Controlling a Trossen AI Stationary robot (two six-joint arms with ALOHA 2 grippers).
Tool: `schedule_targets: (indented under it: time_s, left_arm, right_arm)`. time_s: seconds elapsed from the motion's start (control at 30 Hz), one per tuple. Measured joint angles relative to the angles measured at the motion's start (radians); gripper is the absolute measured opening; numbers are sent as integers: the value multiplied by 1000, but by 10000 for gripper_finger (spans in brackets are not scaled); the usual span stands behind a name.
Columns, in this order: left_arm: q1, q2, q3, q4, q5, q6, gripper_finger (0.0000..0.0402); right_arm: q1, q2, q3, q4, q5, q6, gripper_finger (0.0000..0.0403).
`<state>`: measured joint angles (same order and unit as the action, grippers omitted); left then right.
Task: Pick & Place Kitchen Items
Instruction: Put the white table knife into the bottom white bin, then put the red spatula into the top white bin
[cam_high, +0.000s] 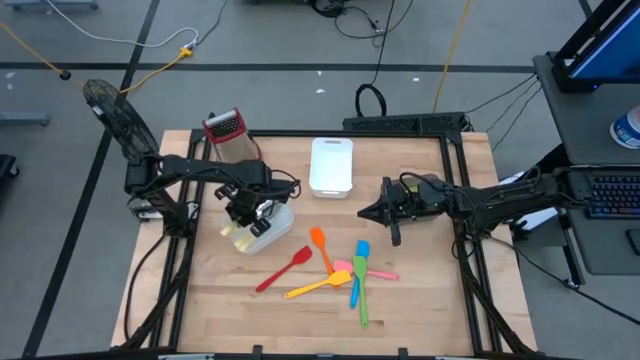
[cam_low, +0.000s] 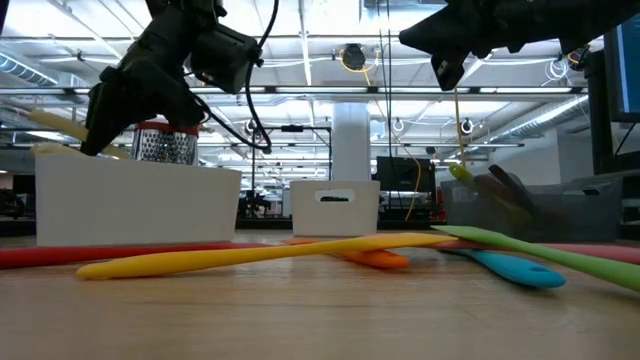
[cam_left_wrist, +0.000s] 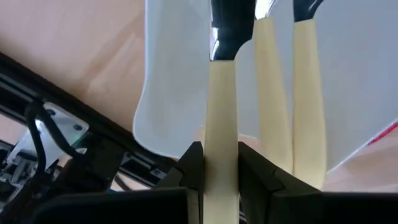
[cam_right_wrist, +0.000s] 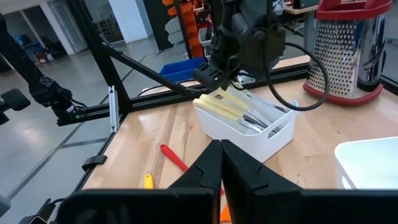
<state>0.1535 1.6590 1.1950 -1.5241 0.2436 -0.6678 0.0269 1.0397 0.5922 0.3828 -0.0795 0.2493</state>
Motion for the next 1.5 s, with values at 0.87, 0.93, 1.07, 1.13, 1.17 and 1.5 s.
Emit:
schedule_targets:
  time_s: [0.87, 0.93, 1.07, 1.13, 1.17, 1.5]
  left_arm:
    - [5, 97, 6, -17, 6, 82, 220]
    - [5, 93, 17, -35, 4, 78, 240]
    - [5, 57, 39, -44, -35, 39, 269]
    - [5, 34, 48, -43, -37, 15, 279]
    - [5, 26, 52, -45, -36, 6, 283]
    - [-56, -53, 167, -27, -43, -96, 295]
  right_arm:
    - [0, 0, -1, -8, 1, 8, 0]
    - [0, 0, -1, -8, 1, 8, 0]
    - [0, 0, -1, -10, 1, 8, 0]
    - [0, 0, -1, -14, 1, 8, 0]
    - [0, 1, -1, -13, 1, 8, 0]
    - [0, 1, 0, -21, 1, 8, 0]
